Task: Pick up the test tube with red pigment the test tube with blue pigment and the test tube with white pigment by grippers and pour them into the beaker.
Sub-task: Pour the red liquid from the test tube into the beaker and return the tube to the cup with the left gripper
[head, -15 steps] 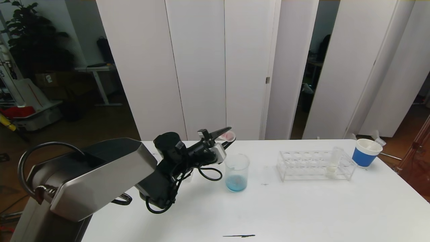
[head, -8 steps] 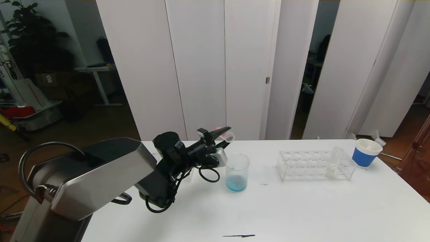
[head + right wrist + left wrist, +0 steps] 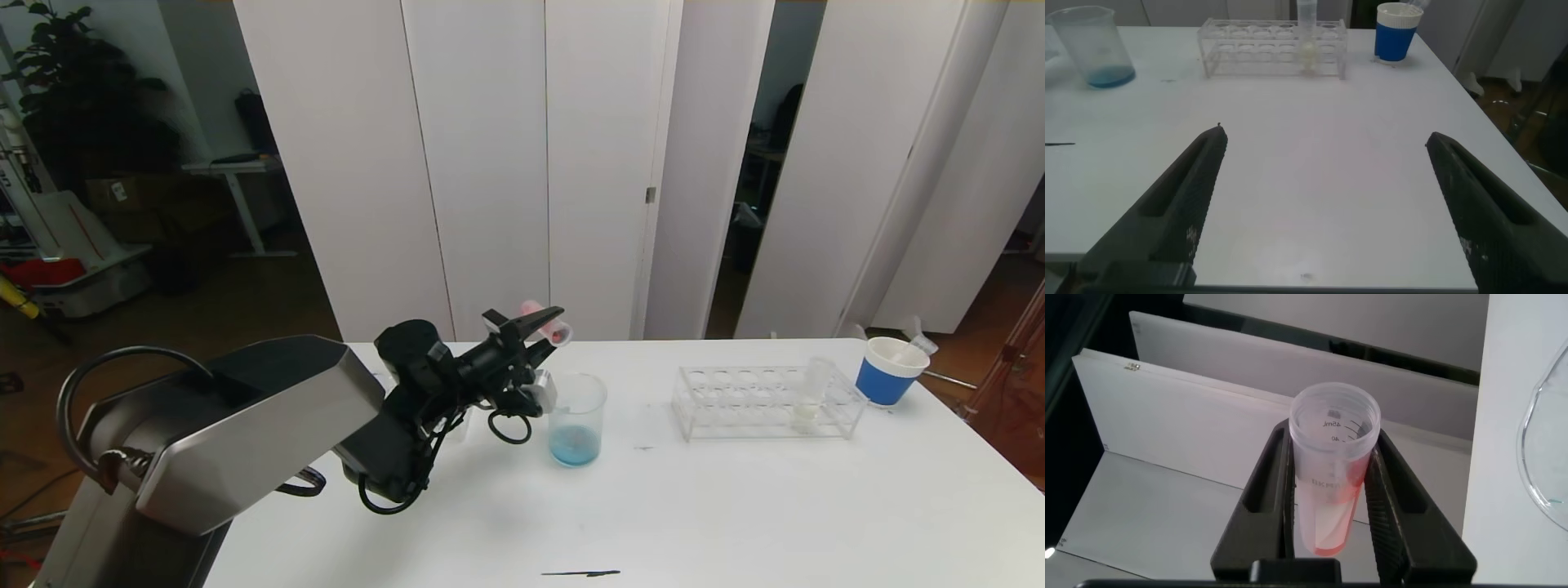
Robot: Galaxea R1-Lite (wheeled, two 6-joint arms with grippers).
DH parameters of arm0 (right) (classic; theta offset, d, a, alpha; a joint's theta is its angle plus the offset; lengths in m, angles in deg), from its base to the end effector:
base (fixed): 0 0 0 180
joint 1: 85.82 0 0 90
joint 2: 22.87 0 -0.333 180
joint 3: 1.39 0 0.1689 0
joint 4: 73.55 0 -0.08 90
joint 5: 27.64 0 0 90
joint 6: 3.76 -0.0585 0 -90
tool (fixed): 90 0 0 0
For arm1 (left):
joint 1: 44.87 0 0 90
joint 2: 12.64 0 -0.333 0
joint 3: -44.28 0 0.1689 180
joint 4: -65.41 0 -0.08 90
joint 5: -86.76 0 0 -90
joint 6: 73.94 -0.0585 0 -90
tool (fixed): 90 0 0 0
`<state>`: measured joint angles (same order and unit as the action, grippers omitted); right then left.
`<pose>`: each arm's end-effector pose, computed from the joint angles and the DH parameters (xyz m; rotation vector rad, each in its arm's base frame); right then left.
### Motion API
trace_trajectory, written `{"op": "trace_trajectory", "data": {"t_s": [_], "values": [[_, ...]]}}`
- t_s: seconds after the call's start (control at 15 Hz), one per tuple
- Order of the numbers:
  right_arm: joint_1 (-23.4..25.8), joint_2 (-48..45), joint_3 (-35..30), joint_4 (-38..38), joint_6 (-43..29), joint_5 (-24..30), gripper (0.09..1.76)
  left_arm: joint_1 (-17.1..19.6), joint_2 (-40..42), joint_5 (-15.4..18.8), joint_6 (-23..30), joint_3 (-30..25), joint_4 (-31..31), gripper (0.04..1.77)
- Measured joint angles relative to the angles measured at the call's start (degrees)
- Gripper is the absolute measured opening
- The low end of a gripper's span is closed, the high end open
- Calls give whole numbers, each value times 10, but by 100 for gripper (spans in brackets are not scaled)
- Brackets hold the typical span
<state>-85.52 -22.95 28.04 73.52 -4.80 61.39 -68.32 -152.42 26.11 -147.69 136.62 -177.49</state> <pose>-0.0478 -0.0007 0.0745 0.0178 0.0595 -0.0227 0.4425 -0.2232 0.1255 1.1960 -0.8264 -0.6042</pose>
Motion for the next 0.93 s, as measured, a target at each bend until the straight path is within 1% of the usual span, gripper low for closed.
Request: {"op": "trace_trajectory", "data": {"t_s": [0.27,0.93], "values": [[0,0,0,0,0,0,174,0,-3,-3,-20,3,0,59],[0,0,0,0,0,0,174,2,-3,-2,-29,18,0,59]]}}
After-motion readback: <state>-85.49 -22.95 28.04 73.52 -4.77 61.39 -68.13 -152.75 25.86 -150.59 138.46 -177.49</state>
